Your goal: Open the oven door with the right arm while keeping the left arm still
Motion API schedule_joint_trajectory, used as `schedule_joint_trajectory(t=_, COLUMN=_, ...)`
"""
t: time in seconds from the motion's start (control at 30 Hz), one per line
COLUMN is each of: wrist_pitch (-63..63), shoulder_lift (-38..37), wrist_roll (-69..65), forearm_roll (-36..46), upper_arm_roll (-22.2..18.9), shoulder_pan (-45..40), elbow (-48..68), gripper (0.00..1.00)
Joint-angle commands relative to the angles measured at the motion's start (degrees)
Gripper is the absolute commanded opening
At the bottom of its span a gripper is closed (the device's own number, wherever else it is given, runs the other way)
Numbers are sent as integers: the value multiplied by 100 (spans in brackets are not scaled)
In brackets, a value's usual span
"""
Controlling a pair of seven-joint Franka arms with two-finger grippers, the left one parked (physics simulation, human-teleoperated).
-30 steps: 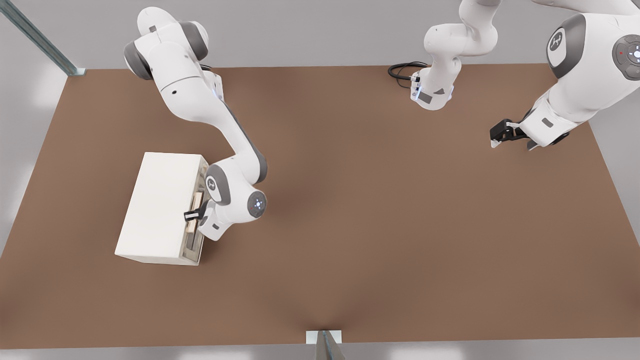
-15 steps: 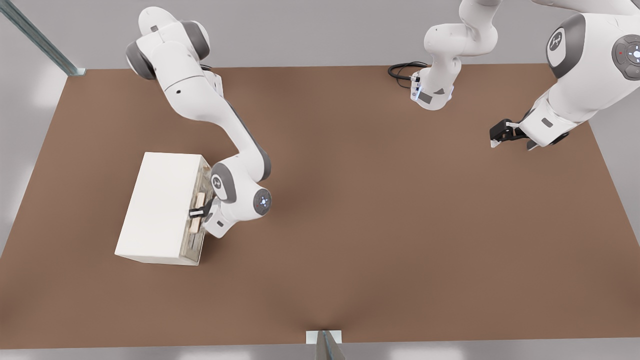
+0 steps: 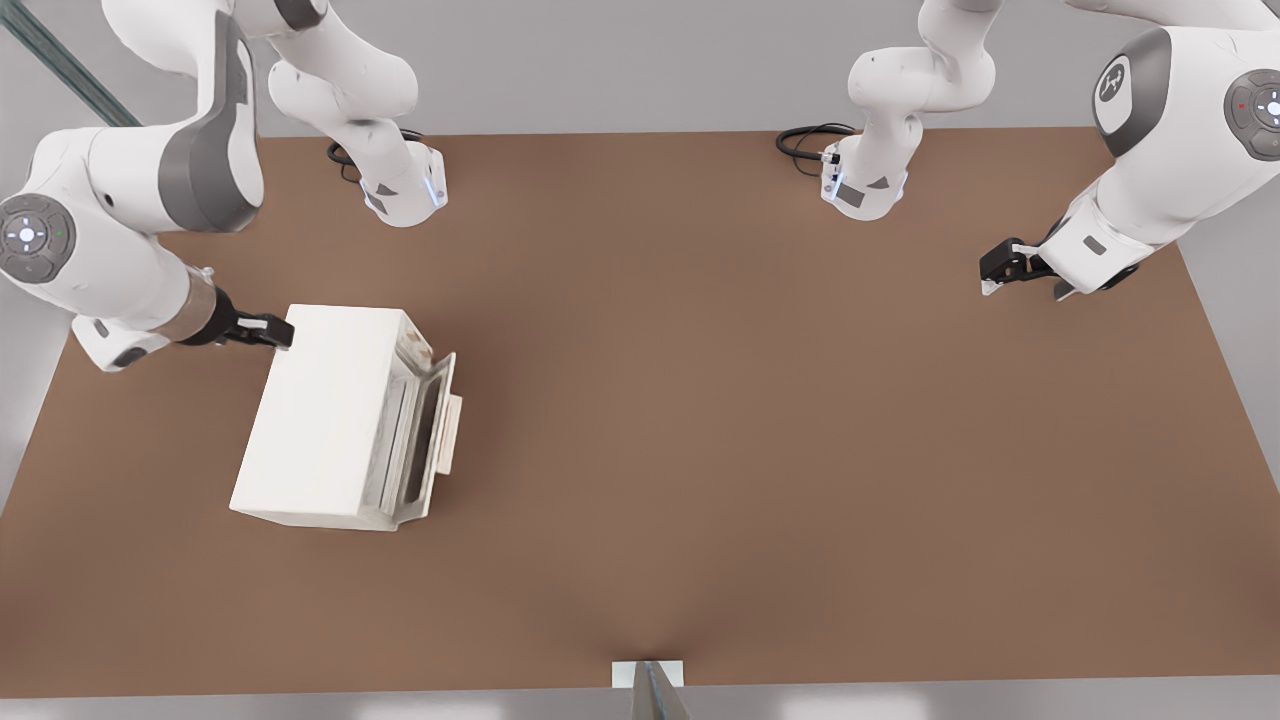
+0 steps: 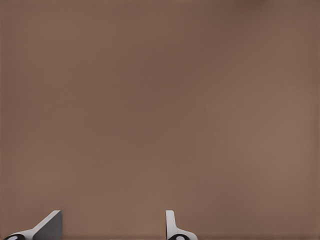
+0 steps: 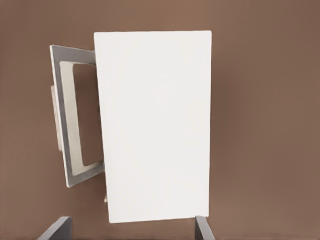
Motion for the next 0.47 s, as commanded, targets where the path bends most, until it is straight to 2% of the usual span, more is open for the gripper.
schedule_joint_trajectory(t=0.0, wrist_pitch=-94, shoulder_lift=-52, wrist_roll=-1160, forearm_roll=207, upper_arm_roll=-4, shoulder_pan=2, elbow=-47, gripper=100)
schedule_joint_trajectory(t=0.43, wrist_pitch=-76, shoulder_lift=-87, wrist_roll=-1160, forearm_roll=110, upper_arm_roll=4, shoulder_pan=-7, elbow=-135, gripper=100)
